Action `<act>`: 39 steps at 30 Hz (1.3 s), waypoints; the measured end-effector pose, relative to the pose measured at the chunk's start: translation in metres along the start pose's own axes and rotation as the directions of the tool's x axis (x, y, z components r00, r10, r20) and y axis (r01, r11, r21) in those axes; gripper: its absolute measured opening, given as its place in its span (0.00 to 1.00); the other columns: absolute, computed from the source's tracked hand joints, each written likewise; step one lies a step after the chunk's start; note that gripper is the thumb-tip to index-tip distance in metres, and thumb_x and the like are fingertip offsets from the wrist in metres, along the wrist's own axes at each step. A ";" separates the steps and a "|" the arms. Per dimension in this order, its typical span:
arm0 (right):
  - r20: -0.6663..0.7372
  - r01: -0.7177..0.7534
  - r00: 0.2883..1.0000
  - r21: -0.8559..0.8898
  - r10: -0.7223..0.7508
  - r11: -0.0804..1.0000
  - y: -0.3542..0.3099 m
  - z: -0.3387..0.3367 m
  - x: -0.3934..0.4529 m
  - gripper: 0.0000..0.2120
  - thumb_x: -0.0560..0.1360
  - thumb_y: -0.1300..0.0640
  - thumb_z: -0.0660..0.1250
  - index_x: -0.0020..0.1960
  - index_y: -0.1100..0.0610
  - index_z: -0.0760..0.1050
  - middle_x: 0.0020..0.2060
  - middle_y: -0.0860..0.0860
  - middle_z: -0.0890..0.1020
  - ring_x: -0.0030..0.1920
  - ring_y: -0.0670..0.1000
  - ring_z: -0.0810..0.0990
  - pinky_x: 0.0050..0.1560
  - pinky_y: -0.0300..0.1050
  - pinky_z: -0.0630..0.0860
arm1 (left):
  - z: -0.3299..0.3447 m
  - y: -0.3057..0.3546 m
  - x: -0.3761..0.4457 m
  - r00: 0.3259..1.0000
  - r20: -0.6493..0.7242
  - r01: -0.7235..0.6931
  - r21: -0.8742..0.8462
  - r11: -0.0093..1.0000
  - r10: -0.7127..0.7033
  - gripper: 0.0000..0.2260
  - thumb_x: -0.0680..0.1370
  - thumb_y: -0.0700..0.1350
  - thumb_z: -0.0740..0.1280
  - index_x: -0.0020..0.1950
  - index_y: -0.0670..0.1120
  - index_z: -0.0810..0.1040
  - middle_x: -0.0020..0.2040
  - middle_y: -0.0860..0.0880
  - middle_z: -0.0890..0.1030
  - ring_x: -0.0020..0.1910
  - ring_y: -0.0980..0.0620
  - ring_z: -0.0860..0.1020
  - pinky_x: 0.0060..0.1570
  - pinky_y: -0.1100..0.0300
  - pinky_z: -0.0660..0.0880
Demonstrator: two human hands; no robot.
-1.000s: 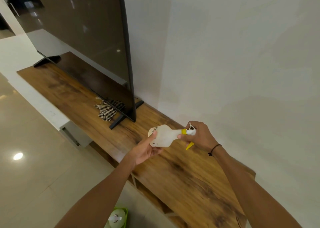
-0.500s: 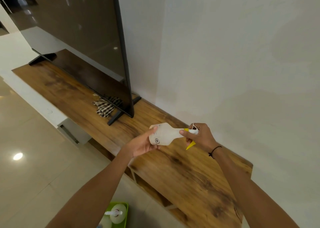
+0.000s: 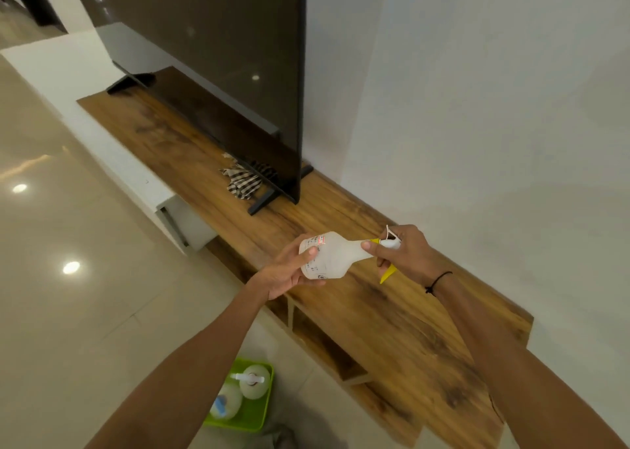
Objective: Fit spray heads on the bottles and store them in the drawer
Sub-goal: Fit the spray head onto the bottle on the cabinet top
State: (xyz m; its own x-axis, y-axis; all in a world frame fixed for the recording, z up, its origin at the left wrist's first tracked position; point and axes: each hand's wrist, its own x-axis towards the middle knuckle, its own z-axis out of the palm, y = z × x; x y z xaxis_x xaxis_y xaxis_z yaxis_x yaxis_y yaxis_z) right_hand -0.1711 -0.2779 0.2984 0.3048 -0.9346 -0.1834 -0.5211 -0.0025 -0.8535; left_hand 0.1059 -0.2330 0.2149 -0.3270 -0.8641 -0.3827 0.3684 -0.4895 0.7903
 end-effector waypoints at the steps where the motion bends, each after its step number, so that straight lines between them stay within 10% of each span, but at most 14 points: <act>1: 0.019 -0.001 1.000 0.002 0.001 1.000 -0.005 0.007 0.001 0.29 0.68 0.34 0.79 0.38 0.61 0.78 0.30 0.56 0.86 0.31 0.58 0.88 0.37 0.50 0.85 | -0.005 -0.003 -0.009 1.000 -0.012 -0.024 -0.007 1.000 0.024 0.38 0.68 0.59 0.83 0.73 0.50 0.74 0.67 0.46 0.83 0.63 0.41 0.85 0.49 0.47 0.88; 9: 0.159 0.052 0.987 -0.131 -0.031 0.990 -0.033 0.101 -0.004 0.24 0.72 0.39 0.78 0.37 0.61 0.83 0.29 0.53 0.87 0.30 0.50 0.87 0.38 0.42 0.82 | -0.065 -0.060 -0.083 0.980 -0.135 -0.161 -0.118 0.980 0.144 0.34 0.67 0.59 0.84 0.68 0.53 0.77 0.65 0.50 0.84 0.61 0.42 0.86 0.49 0.48 0.88; 19: 0.250 0.268 0.952 -0.388 -0.180 0.882 -0.041 0.263 -0.020 0.24 0.73 0.38 0.76 0.41 0.61 0.78 0.29 0.52 0.85 0.27 0.48 0.85 0.39 0.58 0.85 | -0.181 -0.148 -0.162 0.943 -0.294 -0.226 -0.216 0.950 0.158 0.38 0.67 0.58 0.85 0.74 0.52 0.78 0.69 0.45 0.81 0.62 0.42 0.85 0.49 0.49 0.87; 26: 0.386 0.363 0.913 -0.623 -0.131 0.693 -0.003 0.386 -0.018 0.25 0.75 0.35 0.72 0.62 0.52 0.75 0.59 0.58 0.78 0.57 0.62 0.79 0.53 0.55 0.78 | -0.259 -0.230 -0.188 0.895 -0.439 -0.221 -0.300 0.928 0.071 0.25 0.73 0.39 0.73 0.70 0.53 0.83 0.63 0.46 0.83 0.53 0.47 0.87 0.47 0.55 0.87; 31: 0.468 0.452 0.871 -0.639 -0.150 0.623 0.019 0.448 -0.015 0.22 0.75 0.40 0.73 0.59 0.54 0.76 0.56 0.57 0.77 0.49 0.57 0.75 0.37 0.45 0.65 | -0.295 -0.276 -0.192 0.822 -0.570 -0.222 -0.305 0.926 0.009 0.23 0.79 0.31 0.67 0.73 0.47 0.81 0.60 0.41 0.84 0.56 0.45 0.85 0.52 0.53 0.87; 39: 0.550 0.506 0.832 -0.700 -0.071 0.505 0.051 0.516 -0.002 0.22 0.74 0.40 0.74 0.61 0.52 0.76 0.59 0.59 0.78 0.58 0.65 0.80 0.53 0.54 0.74 | -0.308 -0.331 -0.179 0.654 -0.754 -0.155 -0.212 0.965 -0.060 0.16 0.83 0.32 0.63 0.71 0.34 0.80 0.61 0.32 0.85 0.58 0.40 0.85 0.67 0.45 0.80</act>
State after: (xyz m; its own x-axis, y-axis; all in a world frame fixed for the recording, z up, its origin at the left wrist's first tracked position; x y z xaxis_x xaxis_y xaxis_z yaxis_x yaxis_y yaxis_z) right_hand 0.2124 -0.0925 0.0035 0.7291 -0.5817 -0.3607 -0.6668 -0.7226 -0.1826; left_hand 0.3104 0.0471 -0.1256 0.4201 -0.6240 -0.6589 0.5905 -0.3634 0.7206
